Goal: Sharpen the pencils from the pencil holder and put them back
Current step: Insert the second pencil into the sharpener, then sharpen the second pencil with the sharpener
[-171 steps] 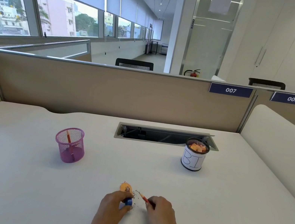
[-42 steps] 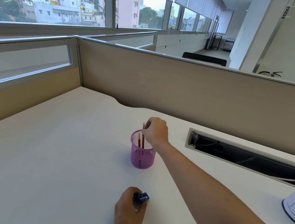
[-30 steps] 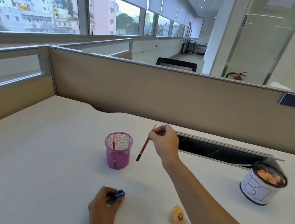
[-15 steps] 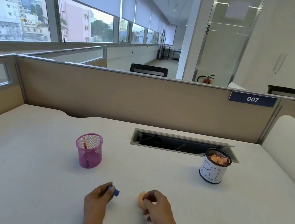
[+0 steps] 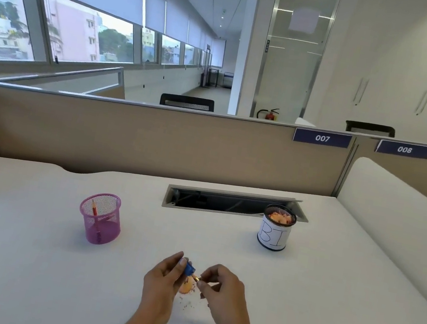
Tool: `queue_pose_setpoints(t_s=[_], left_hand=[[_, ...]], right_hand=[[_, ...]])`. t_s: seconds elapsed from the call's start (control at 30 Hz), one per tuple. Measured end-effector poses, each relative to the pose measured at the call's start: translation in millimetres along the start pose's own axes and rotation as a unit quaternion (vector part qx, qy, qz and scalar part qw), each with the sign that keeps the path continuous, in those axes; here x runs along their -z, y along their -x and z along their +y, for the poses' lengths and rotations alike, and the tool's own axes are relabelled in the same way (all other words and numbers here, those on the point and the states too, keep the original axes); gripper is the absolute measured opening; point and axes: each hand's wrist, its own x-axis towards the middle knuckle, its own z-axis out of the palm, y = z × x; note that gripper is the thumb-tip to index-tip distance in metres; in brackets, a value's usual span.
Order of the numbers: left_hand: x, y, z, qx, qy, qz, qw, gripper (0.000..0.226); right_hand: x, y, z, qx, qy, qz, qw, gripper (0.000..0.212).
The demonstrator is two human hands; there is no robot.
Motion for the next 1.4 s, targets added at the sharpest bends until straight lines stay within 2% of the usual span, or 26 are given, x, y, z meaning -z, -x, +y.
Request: queue_pose_setpoints(t_s=[0.27,0.47,0.53,0.6,0.67,0.73,0.8,0.87,0.97,1.03,1.13,1.2,1.23,1.27,1.3,1.4], left_hand=[[-7.8,20.2,2.1,0.054,0.053,-0.031,0.997,0.019],[-5.7,22.4,9.0,0.043,0.074,-0.015,0.996,0.020],[-6.1,23.6,11.1,0.042,0.092,-0.007,0.995,0.018],[-6.6,23.9,12.7,0.037,0.104,0.001,0.994,0.018],[-8.0,23.3,14.1,0.029,0.105,0.008,0.994,0.019],[-13.0,24.5,14.6,0.024,0.092,0.018,0.995,0.020],[-20.3,28.4,15.9,0.012,0.083,0.032,0.996,0.022],[-26.6,32.6,17.2,-0.008,0.066,0.033,0.997,0.023],[-31.9,35.9,21.7,-0.026,0.052,0.018,0.998,0.022],[-32.9,34.7,25.3,-0.031,0.045,-0.002,0.999,0.022],[-31.1,29.9,29.4,-0.014,0.049,-0.037,0.998,0.022],[-28.3,25.9,32.3,0.010,0.075,-0.057,0.996,0.023],[-26.8,24.5,33.2,0.023,0.090,-0.066,0.993,0.023],[-25.7,23.1,33.8,0.035,0.108,-0.075,0.991,0.023],[-24.3,22.5,34.3,0.046,0.127,-0.085,0.987,0.024],[-21.7,22.8,35.3,0.066,0.170,-0.106,0.978,0.024]], right_hand=[[0.8,5.8,-10.2,0.017,-0.013,0.044,0.999,0.029],[3.5,12.0,-13.0,0.042,0.008,0.004,0.999,0.031],[5.6,14.1,-13.5,0.070,0.036,0.010,0.997,0.031],[7.7,16.8,-13.3,0.104,0.126,0.038,0.986,0.010],[9.1,19.4,-11.8,0.143,0.251,0.060,0.956,0.021],[7.0,19.4,-7.5,0.186,0.305,0.061,0.932,0.031],[0.6,23.3,-8.3,0.191,0.333,0.062,0.921,0.029],[-4.3,25.3,-10.2,0.172,0.345,0.076,0.919,0.016],[-5.3,27.1,-12.4,0.163,0.345,0.079,0.921,0.024],[-7.2,24.7,-18.5,0.116,0.287,0.096,0.946,0.033],[-5.7,21.7,-28.2,0.042,0.155,0.039,0.986,0.042],[-1.6,20.9,-35.7,-0.027,0.004,0.001,1.000,0.042],[1.2,19.9,-40.3,-0.077,-0.094,-0.028,0.992,0.041],[4.4,19.1,-43.7,-0.134,-0.199,-0.062,0.969,0.039],[7.9,18.8,-46.3,-0.190,-0.298,-0.094,0.931,0.038],[16.8,14.9,-46.5,-0.293,-0.498,-0.173,0.798,0.043]])
